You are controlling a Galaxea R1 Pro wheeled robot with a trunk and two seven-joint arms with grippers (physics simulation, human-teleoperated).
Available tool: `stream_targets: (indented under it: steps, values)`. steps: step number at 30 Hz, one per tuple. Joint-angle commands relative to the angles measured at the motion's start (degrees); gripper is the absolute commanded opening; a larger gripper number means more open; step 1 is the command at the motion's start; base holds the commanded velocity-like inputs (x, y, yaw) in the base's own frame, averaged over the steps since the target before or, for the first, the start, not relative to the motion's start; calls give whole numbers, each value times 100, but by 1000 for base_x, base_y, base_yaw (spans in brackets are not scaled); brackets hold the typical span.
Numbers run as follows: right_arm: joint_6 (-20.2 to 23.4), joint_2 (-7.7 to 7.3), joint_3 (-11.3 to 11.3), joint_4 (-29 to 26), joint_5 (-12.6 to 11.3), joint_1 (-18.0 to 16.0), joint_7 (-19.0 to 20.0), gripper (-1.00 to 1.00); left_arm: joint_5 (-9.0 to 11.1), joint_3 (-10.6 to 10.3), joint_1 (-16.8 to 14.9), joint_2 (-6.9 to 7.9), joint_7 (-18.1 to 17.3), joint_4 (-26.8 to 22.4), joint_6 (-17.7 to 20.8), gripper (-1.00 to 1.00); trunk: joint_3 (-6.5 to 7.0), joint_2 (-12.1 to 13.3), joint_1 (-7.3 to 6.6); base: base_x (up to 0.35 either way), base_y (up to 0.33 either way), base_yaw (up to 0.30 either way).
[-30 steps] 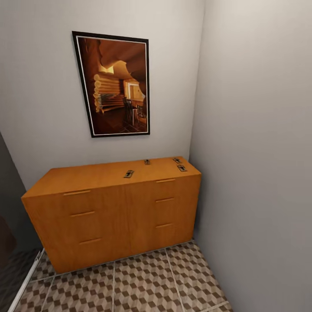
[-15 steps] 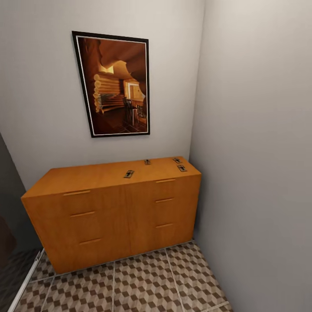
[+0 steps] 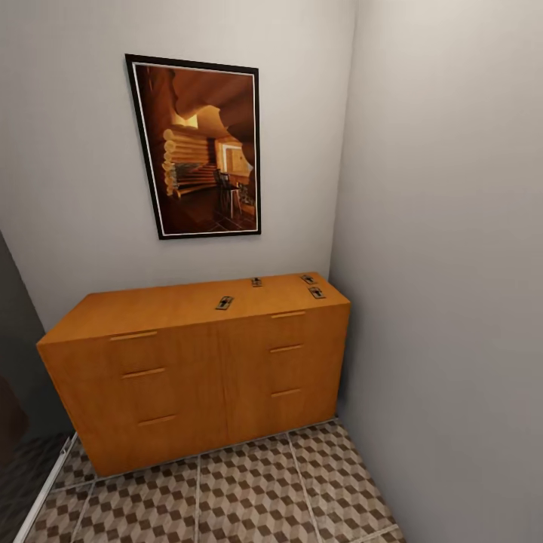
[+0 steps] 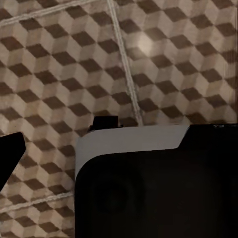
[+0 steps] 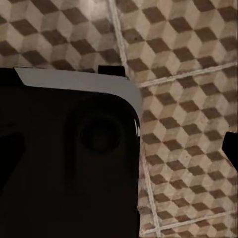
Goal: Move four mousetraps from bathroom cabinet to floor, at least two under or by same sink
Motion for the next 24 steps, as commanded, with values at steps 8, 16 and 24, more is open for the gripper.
stream_targets:
  steps: [8, 16, 24]
  values:
    - [2019, -87, -56, -2703, -4, -2, -48, 100, -40, -11, 0, 2, -10, -2610, 1849, 100, -6, -3, 0, 0, 0, 0]
    - [3564, -185, -104, -4791, -7, -2, -61, 100, -48, -13, 0, -15, -15, -4767, 2911, 100, -6, -3, 0, 0, 0, 0]
    - [5075, -229, -155, -7065, 24, -49, -144, 100, -50, -37, -131, -78, -13, -6823, 4224, 100, -6, -3, 0, 0, 0, 0]
